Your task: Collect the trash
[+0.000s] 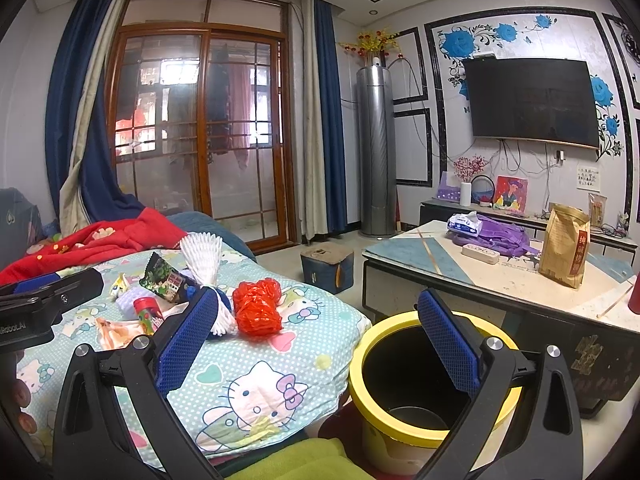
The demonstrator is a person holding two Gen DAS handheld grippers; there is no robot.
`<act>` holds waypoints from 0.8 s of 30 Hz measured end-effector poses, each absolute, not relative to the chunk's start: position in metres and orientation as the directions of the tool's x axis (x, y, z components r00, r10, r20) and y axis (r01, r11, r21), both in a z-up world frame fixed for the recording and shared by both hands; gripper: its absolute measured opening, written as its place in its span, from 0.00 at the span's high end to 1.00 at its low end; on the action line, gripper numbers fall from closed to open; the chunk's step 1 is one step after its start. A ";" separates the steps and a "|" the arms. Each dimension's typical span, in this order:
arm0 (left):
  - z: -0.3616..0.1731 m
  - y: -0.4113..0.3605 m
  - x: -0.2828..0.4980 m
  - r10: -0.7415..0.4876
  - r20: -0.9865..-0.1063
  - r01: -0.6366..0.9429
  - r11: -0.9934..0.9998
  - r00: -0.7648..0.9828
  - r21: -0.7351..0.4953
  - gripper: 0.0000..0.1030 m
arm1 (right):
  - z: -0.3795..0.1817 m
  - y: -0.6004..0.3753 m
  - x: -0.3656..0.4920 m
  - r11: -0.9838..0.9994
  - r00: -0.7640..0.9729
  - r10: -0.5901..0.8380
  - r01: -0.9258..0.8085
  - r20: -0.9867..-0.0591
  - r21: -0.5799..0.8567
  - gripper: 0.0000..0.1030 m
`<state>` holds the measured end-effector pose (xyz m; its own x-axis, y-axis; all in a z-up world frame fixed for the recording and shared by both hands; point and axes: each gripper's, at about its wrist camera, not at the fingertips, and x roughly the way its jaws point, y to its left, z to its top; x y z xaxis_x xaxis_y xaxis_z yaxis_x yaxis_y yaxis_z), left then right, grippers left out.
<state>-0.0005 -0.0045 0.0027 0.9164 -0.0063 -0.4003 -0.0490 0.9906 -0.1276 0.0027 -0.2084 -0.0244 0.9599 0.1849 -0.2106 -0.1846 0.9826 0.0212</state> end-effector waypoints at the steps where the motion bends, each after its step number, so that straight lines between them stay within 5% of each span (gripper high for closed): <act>1: 0.003 -0.004 -0.001 -0.005 -0.401 -0.051 0.990 0.916 -0.131 0.10 | -0.024 -0.208 0.003 0.982 0.959 0.188 -0.188 -0.213 0.021 0.06; 12: -0.003 0.023 0.005 0.029 -0.422 -0.107 0.981 0.906 -0.162 0.10 | -0.028 -0.182 0.007 0.953 0.925 0.295 -0.302 -0.240 0.010 0.06; 24: -0.008 0.083 0.017 0.068 -0.457 -0.184 0.960 0.887 -0.212 0.10 | -0.028 -0.125 0.022 0.851 0.792 0.487 -0.525 -0.368 -0.006 0.06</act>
